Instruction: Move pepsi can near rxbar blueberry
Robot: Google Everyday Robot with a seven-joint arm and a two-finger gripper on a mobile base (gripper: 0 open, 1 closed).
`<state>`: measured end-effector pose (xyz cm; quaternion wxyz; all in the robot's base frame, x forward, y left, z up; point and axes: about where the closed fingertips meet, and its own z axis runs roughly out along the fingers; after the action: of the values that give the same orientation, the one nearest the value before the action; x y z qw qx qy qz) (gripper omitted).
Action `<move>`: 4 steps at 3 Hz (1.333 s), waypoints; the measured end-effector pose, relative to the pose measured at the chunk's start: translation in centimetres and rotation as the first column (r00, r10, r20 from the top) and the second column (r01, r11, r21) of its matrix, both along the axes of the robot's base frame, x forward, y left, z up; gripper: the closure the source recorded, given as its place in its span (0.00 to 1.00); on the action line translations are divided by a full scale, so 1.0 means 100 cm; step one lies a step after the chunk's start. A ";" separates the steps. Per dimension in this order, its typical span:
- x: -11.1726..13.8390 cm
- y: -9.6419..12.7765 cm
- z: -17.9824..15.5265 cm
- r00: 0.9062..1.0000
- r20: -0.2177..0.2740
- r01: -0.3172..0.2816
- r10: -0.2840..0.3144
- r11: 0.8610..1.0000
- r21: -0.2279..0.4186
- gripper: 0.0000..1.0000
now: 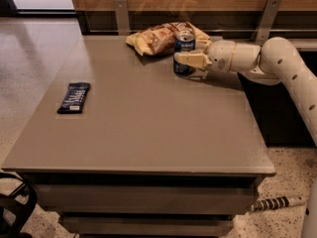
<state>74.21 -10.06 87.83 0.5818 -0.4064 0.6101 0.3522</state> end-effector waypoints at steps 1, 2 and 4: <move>0.000 0.004 0.000 1.000 -0.001 -0.005 0.005 1.000 0.001 0.96; 0.000 0.006 0.000 1.000 -0.001 -0.008 0.008 1.000 0.001 1.00; -0.036 0.032 0.045 0.996 0.069 -0.055 0.050 0.996 0.068 1.00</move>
Offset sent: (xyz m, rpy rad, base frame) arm 0.0001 0.0030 -0.0002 0.0006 0.0005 0.0043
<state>70.60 -6.85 92.29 0.6063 -0.4134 0.5666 0.3748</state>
